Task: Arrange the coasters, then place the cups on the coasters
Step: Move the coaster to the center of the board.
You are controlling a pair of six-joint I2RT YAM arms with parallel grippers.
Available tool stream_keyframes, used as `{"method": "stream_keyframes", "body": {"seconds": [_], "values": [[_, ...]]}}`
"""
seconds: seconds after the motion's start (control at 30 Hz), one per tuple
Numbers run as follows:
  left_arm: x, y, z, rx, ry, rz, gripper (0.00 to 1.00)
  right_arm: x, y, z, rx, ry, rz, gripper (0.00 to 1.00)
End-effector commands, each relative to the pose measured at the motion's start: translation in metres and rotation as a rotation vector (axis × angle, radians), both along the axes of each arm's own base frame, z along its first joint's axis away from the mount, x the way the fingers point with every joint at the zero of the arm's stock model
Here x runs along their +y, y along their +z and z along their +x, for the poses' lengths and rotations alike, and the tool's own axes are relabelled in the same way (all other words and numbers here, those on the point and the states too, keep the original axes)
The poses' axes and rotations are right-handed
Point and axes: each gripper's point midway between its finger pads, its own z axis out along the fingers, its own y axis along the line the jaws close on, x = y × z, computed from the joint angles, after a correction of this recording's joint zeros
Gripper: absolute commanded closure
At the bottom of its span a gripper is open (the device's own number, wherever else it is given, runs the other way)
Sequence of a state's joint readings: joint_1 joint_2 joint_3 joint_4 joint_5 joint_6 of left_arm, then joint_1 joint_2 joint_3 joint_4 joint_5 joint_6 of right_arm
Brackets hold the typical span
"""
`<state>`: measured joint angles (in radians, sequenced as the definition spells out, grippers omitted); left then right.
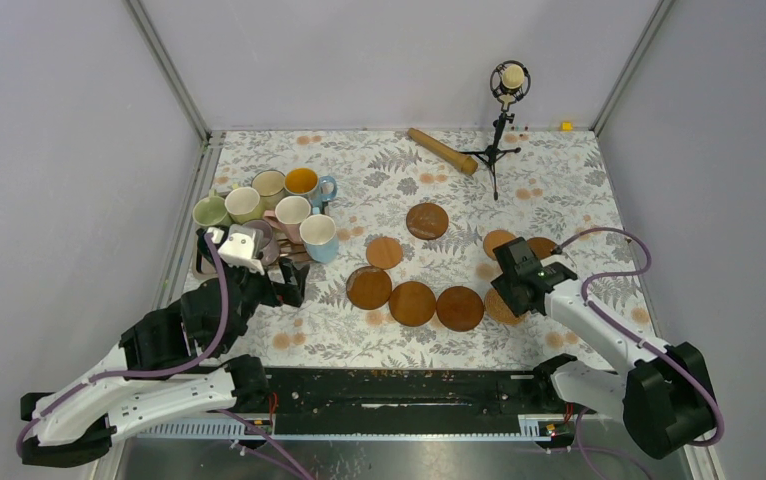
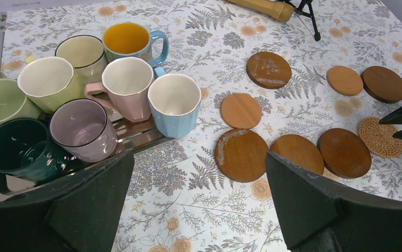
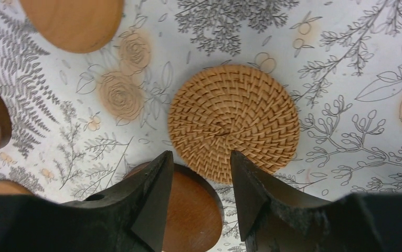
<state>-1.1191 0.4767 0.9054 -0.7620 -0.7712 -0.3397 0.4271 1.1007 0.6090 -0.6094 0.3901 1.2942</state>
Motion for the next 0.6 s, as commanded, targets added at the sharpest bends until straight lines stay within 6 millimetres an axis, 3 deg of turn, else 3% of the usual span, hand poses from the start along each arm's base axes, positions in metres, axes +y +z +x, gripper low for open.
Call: {"method": "stream_keyframes", "body": {"seconds": [0.0,0.57], "values": [[-0.002,0.007,0.001,-0.021,0.0,-0.032,0.02,-0.017,-0.003,-0.001,-0.034,-0.12,-0.029,0.48],[-0.003,0.006,0.002,-0.021,-0.001,-0.028,0.02,-0.013,-0.026,-0.002,0.023,-0.15,-0.014,0.51]]}}
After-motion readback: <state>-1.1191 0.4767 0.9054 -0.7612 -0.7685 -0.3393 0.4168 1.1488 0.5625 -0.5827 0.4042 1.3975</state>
